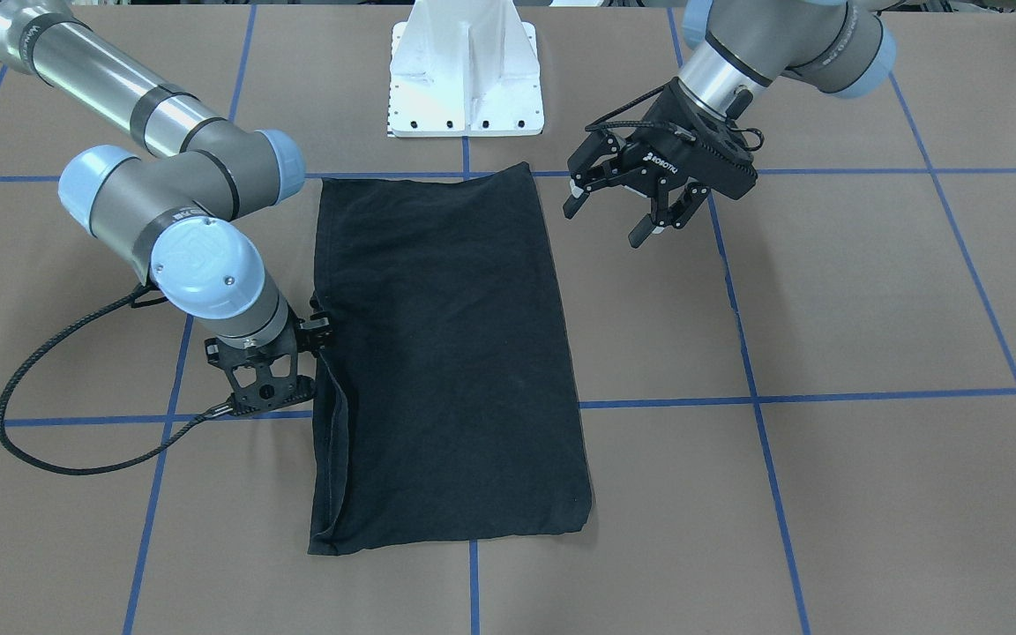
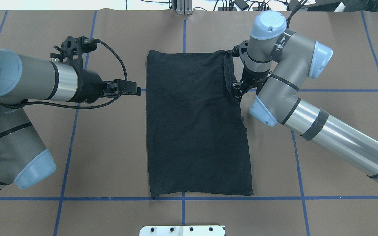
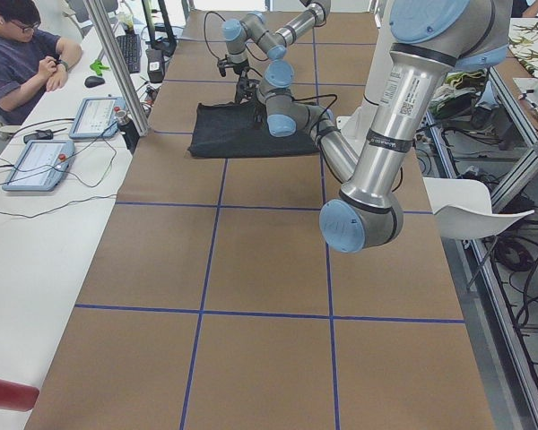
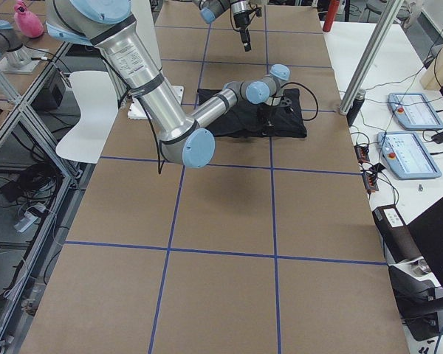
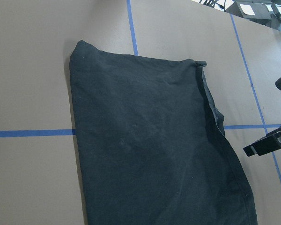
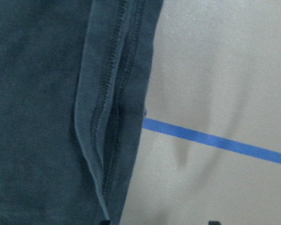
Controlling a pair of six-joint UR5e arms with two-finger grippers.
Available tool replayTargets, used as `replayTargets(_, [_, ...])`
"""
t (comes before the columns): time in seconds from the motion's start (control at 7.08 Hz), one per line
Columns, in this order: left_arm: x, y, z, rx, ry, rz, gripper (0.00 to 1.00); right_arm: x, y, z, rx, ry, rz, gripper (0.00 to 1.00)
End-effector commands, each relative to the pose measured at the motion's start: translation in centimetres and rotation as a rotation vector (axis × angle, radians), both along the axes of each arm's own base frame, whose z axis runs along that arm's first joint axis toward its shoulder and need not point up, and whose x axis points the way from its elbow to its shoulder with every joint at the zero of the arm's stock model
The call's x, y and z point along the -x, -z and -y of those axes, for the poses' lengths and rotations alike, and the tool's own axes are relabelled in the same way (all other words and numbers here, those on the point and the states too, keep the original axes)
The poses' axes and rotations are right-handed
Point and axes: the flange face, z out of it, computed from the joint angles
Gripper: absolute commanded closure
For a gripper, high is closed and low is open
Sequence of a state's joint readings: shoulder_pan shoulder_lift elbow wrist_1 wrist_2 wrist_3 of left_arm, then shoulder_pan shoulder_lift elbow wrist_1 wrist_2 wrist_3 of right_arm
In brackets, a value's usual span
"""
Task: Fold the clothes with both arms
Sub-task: 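Press the far corner of the side edge with the right gripper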
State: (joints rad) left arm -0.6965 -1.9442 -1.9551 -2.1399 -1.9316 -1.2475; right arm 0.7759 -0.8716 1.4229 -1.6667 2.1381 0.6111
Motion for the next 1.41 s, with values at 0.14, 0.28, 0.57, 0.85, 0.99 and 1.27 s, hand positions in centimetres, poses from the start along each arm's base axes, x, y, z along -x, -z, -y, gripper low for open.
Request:
replayTargets(0.14, [0.0, 0.0, 0.0, 0.002, -0.002, -0.001, 0.0, 3.4, 2.0, 1.4, -0.02, 0.003, -0.026, 0.25])
replayTargets(0.28, [0.0, -0.1, 0.0, 0.002, -0.002, 0.0, 0.0, 4.6, 0.9, 1.8, -0.04, -0.003, -0.034, 0.25])
replayTargets(0.57, [0.0, 0.0, 0.0, 0.002, -0.002, -0.001, 0.0, 4.8, -0.7, 2.5, -0.037, -0.003, -0.043, 0.25])
replayTargets(0.85, [0.0, 0.0, 0.0, 0.002, -0.002, -0.001, 0.0, 4.3, -0.7, 3.0, -0.038, -0.008, -0.045, 0.25])
replayTargets(0.99, [0.0, 0.0, 0.0, 0.002, -0.002, -0.001, 0.0, 3.8, -0.8, 3.5, -0.037, -0.016, -0.046, 0.25])
replayTargets(1.27, [0.0, 0.0, 0.0, 0.001, -0.001, -0.001, 0.0, 2.2, -2.0, 4.6, -0.041, -0.014, -0.061, 0.25])
